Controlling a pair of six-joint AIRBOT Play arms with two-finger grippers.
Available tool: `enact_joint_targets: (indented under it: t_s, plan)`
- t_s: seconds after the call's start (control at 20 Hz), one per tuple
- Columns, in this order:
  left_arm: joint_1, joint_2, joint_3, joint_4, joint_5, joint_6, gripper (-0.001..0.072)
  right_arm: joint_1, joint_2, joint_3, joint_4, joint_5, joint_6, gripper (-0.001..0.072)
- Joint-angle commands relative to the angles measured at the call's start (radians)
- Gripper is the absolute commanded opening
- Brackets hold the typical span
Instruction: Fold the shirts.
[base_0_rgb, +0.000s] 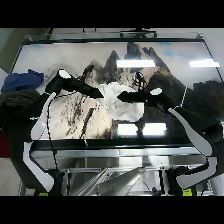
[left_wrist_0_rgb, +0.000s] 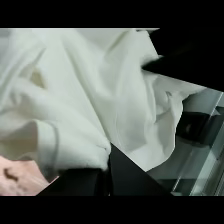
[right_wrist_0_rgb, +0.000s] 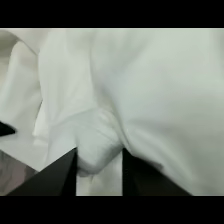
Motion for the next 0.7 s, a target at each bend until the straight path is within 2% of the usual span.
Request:
enact_joint_targets:
  t_s: [0.0, 0.1, 0.3, 0.45, 0.65]
  plan:
    - [-0.018, 0.001, 0.001, 0.000, -0.030, 0.009, 0.0017, -0.001, -0.012, 0.006, 0.047, -0.010, 0.000, 0.0029]
    - [-0.008, 0.002, 0.001, 0.000, -0.041, 0.008, 0.0016, -0.003, -0.006, 0.014, 0.045, 0.004, -0.004, 0.0023]
    - [0.080, 0.056, 0.001, 0.000, -0.109, -0.021, 0.0015, -0.066, 0.097, 0.019, 0.044, 0.143, -0.007, 0.0023]
    - [0.176, 0.179, 0.001, -0.011, -0.145, -0.048, 0.0014, -0.169, 0.301, 0.019, 0.045, 0.247, -0.019, 0.0022]
    - [0.283, 0.407, 0.001, -0.164, -0.262, -0.045, 0.0015, -0.328, 0.653, 0.019, 0.044, 0.251, -0.029, 0.0023]
